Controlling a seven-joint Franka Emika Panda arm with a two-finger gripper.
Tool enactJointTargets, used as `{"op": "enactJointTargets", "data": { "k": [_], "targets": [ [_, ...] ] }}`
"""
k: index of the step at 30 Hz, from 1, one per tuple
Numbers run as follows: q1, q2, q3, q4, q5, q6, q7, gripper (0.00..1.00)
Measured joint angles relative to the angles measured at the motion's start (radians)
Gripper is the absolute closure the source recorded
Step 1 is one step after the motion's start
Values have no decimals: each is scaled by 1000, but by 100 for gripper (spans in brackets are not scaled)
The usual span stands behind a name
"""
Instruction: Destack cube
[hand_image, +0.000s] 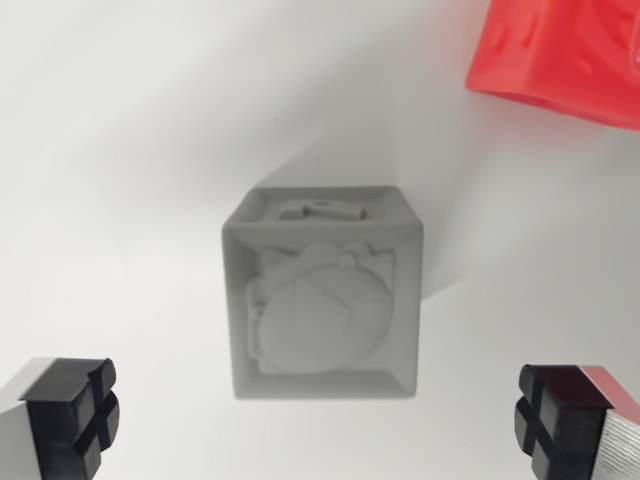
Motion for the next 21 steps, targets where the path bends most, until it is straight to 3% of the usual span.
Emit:
{"op": "enactJointTargets", "data": {
  "k": [21],
  "targets": [
    [0,-239,-4,2,-31,-240,23,0]
  ]
}}
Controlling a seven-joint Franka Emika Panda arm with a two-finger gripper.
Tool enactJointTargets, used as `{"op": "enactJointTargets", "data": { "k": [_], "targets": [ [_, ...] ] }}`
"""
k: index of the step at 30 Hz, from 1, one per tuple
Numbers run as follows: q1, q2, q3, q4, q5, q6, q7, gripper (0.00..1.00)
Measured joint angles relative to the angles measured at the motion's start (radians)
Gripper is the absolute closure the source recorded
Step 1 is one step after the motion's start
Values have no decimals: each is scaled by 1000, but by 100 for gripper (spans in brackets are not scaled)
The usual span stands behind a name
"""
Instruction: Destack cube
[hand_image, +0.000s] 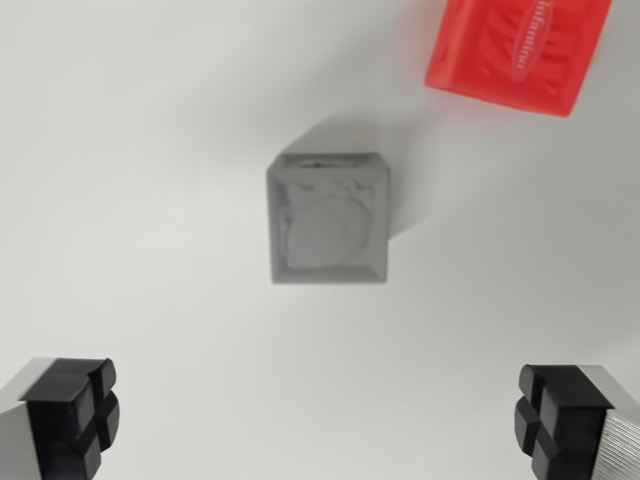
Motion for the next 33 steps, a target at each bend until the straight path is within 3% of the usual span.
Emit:
{"op": "enactJointTargets", "data": {
  "k": [14,33],
  "targets": [
    [0,-122,0,43,-8,-164,7,0],
    [0,-214,0,115,-12,-330,11,0]
  ]
}}
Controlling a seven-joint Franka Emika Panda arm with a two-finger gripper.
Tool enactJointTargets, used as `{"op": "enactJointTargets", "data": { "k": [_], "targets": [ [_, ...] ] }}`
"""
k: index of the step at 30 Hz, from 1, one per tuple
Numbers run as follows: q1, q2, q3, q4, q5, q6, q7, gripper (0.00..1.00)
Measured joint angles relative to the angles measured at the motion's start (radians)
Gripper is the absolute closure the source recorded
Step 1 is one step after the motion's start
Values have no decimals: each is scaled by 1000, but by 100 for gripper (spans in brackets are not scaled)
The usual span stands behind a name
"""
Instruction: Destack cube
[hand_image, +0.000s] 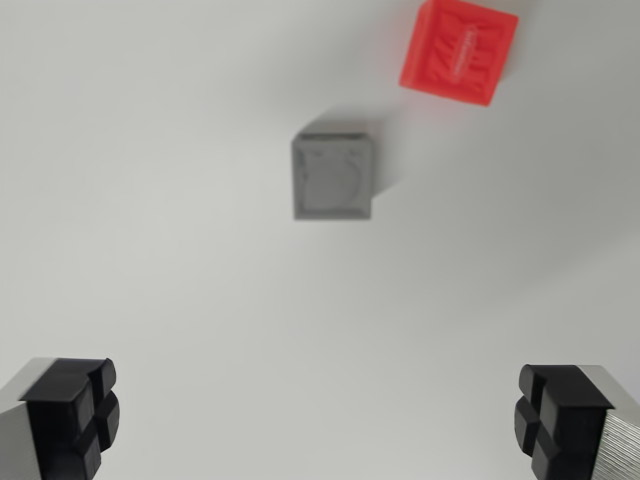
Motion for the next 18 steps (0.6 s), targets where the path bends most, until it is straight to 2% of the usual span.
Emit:
{"op": "enactJointTargets", "data": {
  "k": [9,18],
  "targets": [
    [0,-18,0,22,0,-40,1,0],
    [0,-21,0,28,0,-49,1,0]
  ]
}}
